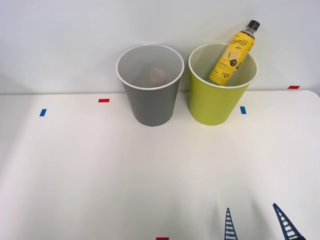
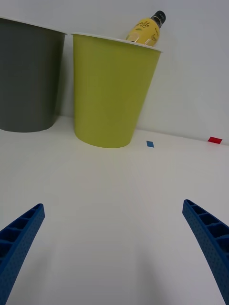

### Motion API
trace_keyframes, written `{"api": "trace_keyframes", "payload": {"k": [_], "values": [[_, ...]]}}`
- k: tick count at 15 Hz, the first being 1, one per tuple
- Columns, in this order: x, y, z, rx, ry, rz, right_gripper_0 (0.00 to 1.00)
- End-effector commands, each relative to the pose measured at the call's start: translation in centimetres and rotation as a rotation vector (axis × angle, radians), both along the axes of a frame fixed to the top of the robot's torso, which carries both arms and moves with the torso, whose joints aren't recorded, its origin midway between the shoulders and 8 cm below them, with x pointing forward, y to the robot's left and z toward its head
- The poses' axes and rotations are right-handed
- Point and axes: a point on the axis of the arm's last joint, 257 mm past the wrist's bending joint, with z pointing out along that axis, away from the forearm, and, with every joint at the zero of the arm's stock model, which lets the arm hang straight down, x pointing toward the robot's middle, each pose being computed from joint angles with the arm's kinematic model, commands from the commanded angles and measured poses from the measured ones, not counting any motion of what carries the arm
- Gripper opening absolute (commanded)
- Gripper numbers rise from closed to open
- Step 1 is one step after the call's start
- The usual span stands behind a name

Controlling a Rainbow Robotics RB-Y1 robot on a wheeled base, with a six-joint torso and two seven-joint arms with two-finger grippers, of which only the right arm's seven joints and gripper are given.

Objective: Put cans in the gray bin, plastic bottles in the light green bin

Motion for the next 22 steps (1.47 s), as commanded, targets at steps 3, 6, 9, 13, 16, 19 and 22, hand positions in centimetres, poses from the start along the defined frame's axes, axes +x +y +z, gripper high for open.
{"api": "trace_keyframes", "payload": {"k": [3, 6, 9, 13, 16, 19, 22], "values": [[0.0, 0.0, 0.0, 0.0, 0.0, 0.0, 1.0], [0.0, 0.0, 0.0, 0.0, 0.0, 0.0, 1.0], [0.0, 0.0, 0.0, 0.0, 0.0, 0.0, 1.0], [0.0, 0.0, 0.0, 0.0, 0.0, 0.0, 1.0], [0.0, 0.0, 0.0, 0.0, 0.0, 0.0, 1.0], [0.0, 0.0, 0.0, 0.0, 0.0, 0.0, 1.0], [0.0, 0.0, 0.0, 0.0, 0.0, 0.0, 1.0]]}}
